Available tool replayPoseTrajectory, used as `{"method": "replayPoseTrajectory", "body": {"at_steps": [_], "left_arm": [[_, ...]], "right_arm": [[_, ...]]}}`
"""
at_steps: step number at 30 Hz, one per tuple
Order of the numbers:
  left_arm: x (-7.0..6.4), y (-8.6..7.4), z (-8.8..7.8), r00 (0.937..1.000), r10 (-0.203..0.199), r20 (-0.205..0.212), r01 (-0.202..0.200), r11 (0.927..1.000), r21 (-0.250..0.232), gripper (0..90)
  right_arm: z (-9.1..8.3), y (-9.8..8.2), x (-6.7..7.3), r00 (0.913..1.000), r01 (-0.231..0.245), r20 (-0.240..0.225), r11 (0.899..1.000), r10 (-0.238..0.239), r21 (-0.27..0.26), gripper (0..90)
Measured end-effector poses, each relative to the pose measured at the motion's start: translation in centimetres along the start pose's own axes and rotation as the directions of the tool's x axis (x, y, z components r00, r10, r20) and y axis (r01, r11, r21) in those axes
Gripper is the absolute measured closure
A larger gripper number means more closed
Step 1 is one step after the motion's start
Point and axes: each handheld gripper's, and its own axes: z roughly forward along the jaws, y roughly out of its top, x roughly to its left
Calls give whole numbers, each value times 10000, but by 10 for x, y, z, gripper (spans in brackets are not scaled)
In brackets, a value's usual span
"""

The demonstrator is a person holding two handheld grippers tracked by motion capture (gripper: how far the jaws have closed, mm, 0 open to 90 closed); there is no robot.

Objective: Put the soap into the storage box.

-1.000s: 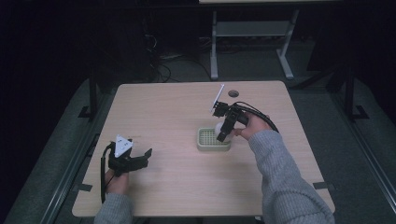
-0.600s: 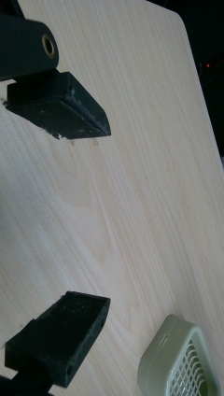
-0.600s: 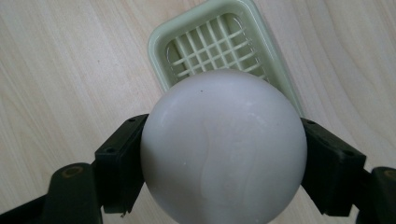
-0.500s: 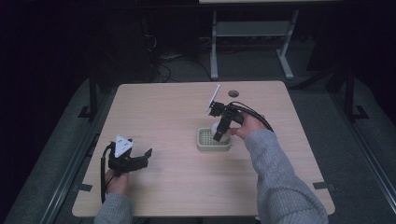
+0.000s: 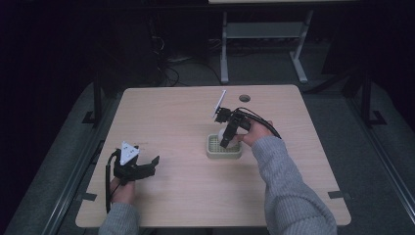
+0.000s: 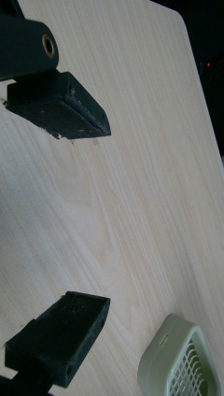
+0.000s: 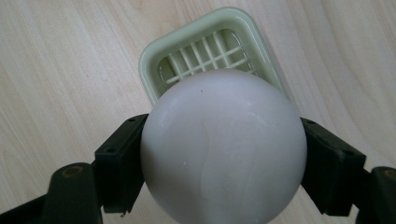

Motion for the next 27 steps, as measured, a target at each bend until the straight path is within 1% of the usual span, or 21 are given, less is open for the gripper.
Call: {"method": "replayPoseTrajectory", "body": {"at_steps": [4,7,8,12,14,17,27], "left_arm": [[-1,0,0,10000,-38,39,38,10000,-15,148],[-1,0,1,10000,0,57,0,10000,1,148],[-1,0,0,10000,6,58,-6,10000,3,148],[0,0,0,10000,-39,45,39,10000,5,148],[0,0,0,10000,29,27,-29,10000,46,148],[-1,0,1,10000,-59,56,59,10000,-23,148],[-1,0,1,10000,-67,63,67,10000,-18,148]], "right_arm": [[3,2,-1,10000,28,-30,10000,-28,51,236],[7,3,-2,10000,45,29,10000,-45,77,236],[8,4,-2,10000,-48,-60,10000,49,65,236],[13,5,-3,10000,-51,-39,10000,52,80,236],[15,6,-3,10000,-30,-23,9999,30,131,236],[18,7,-3,10000,9,-50,9999,-9,150,236],[26,7,-5,9999,-82,-55,9995,83,309,236]]}}
